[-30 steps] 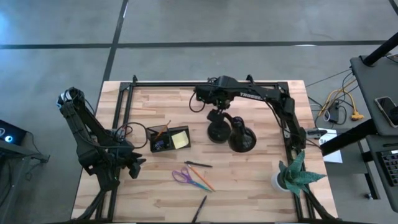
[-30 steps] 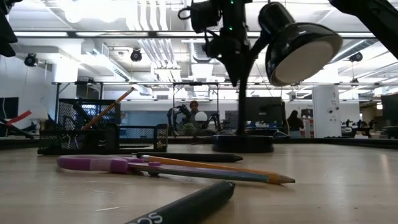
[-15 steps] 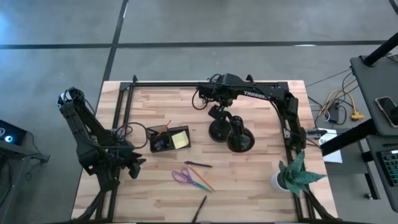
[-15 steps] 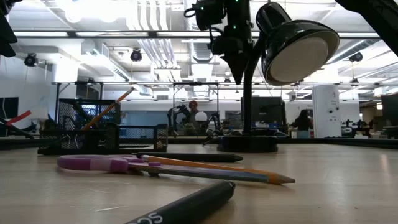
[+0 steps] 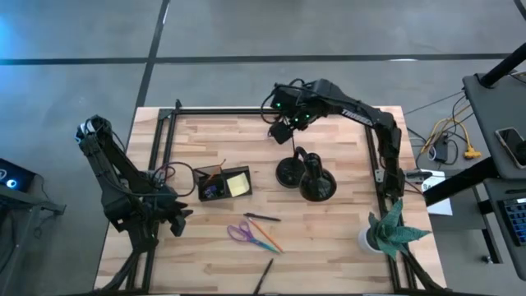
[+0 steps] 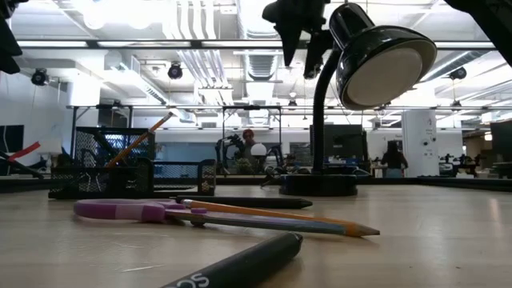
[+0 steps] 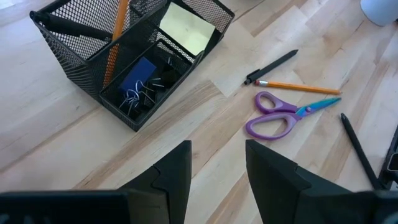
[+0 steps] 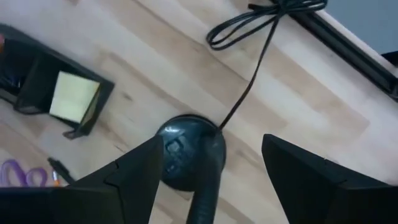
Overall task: Pick and place office supplies into organizer
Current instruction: Adjust the black lamp
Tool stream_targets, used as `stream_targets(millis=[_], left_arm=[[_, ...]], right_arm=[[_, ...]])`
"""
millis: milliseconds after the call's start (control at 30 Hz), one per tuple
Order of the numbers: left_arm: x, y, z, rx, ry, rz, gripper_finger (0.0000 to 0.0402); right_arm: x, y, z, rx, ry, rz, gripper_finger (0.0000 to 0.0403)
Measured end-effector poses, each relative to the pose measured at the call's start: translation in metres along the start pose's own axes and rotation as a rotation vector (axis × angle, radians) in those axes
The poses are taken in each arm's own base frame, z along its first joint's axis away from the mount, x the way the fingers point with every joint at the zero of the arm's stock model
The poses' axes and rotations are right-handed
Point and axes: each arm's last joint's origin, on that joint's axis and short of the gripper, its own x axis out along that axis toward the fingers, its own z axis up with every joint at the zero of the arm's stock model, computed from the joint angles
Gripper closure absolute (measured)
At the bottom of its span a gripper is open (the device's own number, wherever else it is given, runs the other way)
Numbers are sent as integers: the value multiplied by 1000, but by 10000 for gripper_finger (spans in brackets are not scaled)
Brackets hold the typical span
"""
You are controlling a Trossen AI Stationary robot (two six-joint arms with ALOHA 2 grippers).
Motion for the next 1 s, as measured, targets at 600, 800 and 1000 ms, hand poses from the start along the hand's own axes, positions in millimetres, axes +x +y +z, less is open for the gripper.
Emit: stream_targets(millis=[600, 800, 1000], left_arm=[[3, -2, -2, 41, -28, 11, 269], [3, -2, -2, 39, -27, 8, 269], [3, -2, -2, 80, -27, 7, 269]], right_arm=[[-59, 75, -116, -284, -361, -143, 145], [-89, 81, -151, 37, -620, -77, 155], [-79, 102, -189, -198, -228, 85, 165]])
